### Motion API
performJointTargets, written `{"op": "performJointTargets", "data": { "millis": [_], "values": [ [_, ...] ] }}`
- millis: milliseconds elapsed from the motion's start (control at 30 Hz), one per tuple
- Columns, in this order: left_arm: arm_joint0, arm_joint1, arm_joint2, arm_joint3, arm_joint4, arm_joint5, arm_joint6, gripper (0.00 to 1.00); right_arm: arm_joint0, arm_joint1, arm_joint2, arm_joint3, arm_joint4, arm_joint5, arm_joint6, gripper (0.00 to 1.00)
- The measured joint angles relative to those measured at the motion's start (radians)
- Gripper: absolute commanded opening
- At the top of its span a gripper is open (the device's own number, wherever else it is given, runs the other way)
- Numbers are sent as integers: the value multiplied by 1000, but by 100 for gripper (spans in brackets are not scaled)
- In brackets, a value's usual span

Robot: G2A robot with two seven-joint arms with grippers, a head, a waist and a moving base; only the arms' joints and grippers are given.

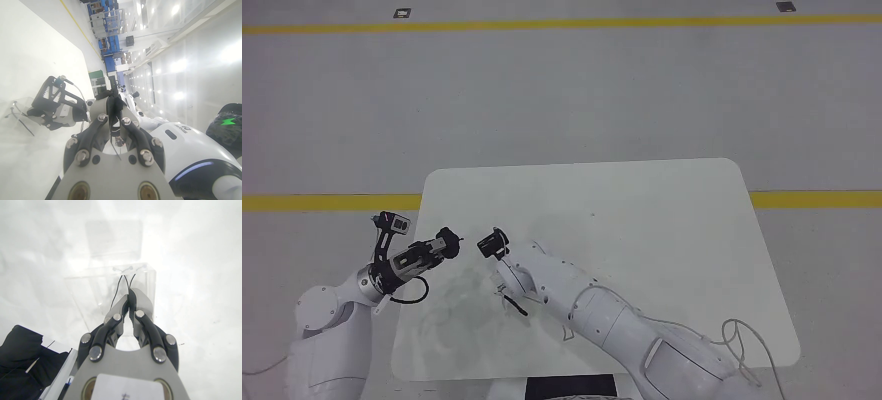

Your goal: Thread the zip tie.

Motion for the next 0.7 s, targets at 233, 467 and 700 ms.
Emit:
{"op": "performJointTargets", "data": {
  "millis": [233, 467, 700],
  "values": [
    [0, 0, 0, 0, 0, 0, 0, 0, -41, 23, 30, -120, -51, 4, 39, 0],
    [0, 0, 0, 0, 0, 0, 0, 0, -100, 57, 76, -227, -93, -38, 82, 0],
    [0, 0, 0, 0, 0, 0, 0, 0, -115, 63, 97, -210, -81, -79, 81, 1]
  ]
}}
